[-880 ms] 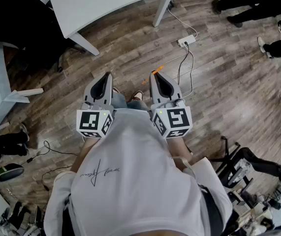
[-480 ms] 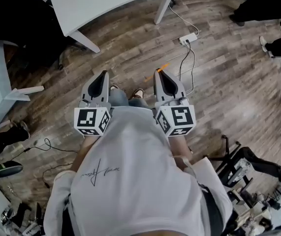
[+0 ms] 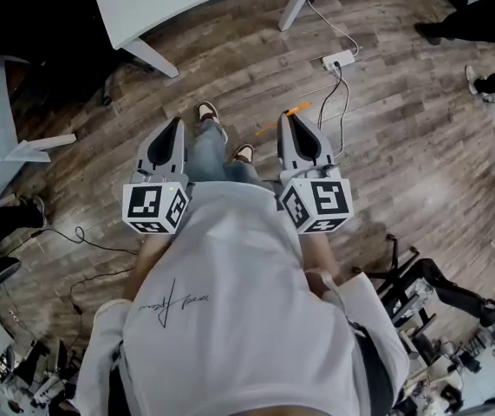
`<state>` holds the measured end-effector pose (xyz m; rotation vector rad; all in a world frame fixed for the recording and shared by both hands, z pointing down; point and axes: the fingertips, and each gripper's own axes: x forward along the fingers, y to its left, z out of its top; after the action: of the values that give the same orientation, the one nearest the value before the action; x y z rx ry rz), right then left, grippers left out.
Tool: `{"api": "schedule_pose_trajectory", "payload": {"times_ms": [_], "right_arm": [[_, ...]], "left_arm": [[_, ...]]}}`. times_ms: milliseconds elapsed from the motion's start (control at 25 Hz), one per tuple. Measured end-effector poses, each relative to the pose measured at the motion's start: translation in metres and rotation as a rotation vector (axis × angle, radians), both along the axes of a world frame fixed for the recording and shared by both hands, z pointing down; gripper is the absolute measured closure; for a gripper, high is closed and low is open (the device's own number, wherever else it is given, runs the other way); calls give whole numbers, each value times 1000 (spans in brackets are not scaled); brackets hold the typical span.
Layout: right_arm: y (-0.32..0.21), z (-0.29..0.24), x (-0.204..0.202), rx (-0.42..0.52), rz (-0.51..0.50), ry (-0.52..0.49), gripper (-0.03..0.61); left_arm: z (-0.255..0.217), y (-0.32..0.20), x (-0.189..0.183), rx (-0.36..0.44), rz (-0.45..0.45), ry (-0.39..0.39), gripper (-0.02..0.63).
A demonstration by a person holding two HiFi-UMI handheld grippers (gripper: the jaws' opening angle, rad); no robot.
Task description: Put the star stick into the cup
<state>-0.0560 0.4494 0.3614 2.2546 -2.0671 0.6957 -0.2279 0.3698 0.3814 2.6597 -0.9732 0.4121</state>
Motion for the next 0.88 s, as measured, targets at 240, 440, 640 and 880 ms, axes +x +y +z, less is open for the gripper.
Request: {"api": "schedule_pose_trajectory", "payload": {"times_ms": [240,440,640,880], "right_arm": [[-21,-2,2,-10,-19,23,565],[-47,-5,7,-26,-54,30,565],[-75,-8,13,-21,-70,21,563],[-117,-12,16,-21,-112,37,563]], "left_arm": [[5,-22,8,-23,-9,14,606],[7,-47,26,-42,12,26,606],[7,-74,39,-52,22,26,606],[1,-112,49,-53,21,34,606]]}}
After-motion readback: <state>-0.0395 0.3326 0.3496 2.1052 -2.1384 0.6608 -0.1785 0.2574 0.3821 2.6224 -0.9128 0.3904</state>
